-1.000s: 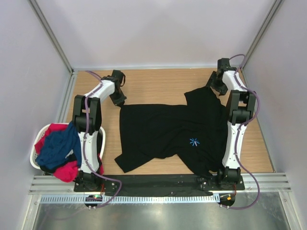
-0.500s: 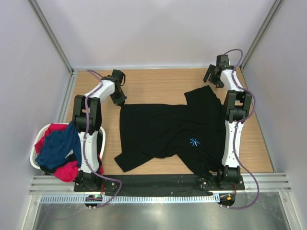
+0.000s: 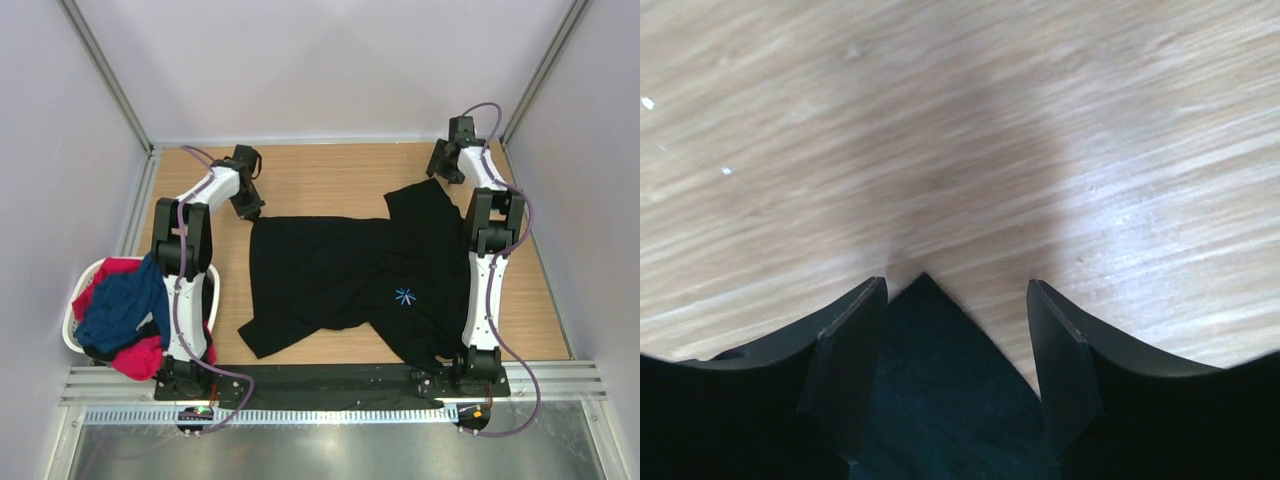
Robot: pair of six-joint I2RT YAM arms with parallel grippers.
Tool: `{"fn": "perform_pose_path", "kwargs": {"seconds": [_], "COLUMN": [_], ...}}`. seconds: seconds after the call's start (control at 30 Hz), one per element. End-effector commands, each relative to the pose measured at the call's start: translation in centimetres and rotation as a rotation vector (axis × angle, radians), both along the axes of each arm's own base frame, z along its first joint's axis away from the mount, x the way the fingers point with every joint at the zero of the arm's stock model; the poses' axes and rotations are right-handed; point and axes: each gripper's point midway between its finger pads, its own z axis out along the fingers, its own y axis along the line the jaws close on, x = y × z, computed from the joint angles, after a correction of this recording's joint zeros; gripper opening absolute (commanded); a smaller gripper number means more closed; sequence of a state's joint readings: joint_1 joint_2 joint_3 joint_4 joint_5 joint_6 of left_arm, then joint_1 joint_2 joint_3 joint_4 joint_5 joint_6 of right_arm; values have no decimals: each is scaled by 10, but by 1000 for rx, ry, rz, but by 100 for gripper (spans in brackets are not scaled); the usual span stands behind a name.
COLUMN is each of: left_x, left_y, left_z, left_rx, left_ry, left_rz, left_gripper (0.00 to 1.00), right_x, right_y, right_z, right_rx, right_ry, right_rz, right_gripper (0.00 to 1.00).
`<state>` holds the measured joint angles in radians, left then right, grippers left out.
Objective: Fold and stack the t-shirts
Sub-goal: Flatten the tshirt out
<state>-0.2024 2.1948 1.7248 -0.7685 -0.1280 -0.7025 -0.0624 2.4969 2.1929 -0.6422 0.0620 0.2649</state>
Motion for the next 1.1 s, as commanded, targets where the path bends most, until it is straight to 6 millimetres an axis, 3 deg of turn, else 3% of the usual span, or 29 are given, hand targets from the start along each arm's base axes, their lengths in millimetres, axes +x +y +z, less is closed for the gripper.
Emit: {"fn": "perform_pose_path", "kwargs": {"seconds": [0.0, 0.27, 0.47, 0.63, 0.67, 0.73, 0.9, 1.0, 1.07], "left_x": [1, -1, -1, -2, 0, 2, 21, 35, 42], "left_y": [-2, -1, 0, 1, 0, -1, -11, -14, -15], "left_z": [-1, 0, 0, 2, 4, 7, 29, 54, 76], "left_rx": [-1, 6, 8, 11, 10, 4, -35, -37, -30], "left_ry": [-1, 1, 4, 4, -4, -14, -111, -210, -268], "left_rz": [-7, -12, -10, -18, -22, -33, -84, -139, -197], "left_gripper": [0, 0, 0, 0, 0, 0, 0, 0, 0], "right_x": [-38, -44, -40, -32, -31, -30, -18, -8, -2], "right_y": [3, 9, 15, 23, 25, 26, 25, 21, 23], "right_z": [-21, -32, -39, -42, -43, -38, 6, 52, 94], "right_rx": [-74, -120, -113, -67, -60, -52, -61, -76, -61], "right_ry": [149, 183, 179, 151, 150, 141, 35, -74, -166], "right_rz": [41, 68, 85, 90, 89, 80, 79, 51, 28], "right_gripper": [63, 61, 45, 22, 9, 1, 1, 1, 1]}}
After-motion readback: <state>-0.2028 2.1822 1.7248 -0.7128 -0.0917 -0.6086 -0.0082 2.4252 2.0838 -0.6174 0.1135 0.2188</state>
